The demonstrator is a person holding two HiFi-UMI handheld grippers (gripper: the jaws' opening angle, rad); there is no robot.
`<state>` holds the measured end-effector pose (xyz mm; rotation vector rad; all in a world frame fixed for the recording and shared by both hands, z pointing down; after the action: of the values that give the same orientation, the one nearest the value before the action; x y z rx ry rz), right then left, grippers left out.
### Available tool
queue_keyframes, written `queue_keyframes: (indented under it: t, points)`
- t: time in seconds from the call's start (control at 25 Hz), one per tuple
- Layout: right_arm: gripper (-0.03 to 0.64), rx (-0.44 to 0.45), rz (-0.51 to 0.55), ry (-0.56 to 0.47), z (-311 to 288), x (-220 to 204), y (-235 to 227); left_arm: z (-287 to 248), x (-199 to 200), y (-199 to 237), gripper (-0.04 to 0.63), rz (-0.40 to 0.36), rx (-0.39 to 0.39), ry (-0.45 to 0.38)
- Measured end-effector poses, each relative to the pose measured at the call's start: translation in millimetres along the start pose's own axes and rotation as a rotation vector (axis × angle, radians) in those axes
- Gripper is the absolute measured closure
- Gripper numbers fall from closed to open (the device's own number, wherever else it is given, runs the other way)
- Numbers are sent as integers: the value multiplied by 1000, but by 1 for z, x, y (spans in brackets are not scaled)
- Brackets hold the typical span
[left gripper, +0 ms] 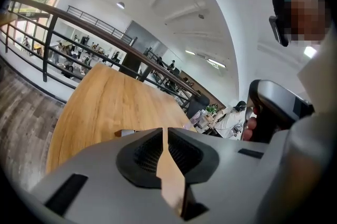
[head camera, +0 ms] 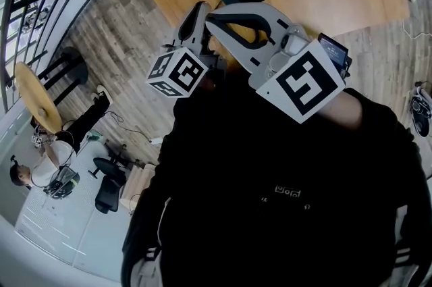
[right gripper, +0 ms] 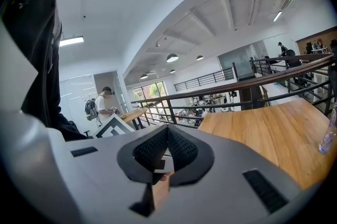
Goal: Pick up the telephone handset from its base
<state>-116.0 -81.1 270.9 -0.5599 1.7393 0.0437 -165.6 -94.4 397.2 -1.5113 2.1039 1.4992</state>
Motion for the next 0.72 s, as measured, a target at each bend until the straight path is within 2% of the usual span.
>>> queue_keyframes:
  t: [0.72]
  points:
    - [598,-34,-25,10,2,-7,-9,-30,-27,32,502,43,-3,98]
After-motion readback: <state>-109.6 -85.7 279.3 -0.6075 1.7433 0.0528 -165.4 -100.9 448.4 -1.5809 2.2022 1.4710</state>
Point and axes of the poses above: the fingertips, and each gripper's own axes: z backward along the fingers, y to its left, x out of its top, the point moved 1 cm from there along z, backward along the fingers, and after that the axes turned 3 degrees about z, right-handed, at the moved point
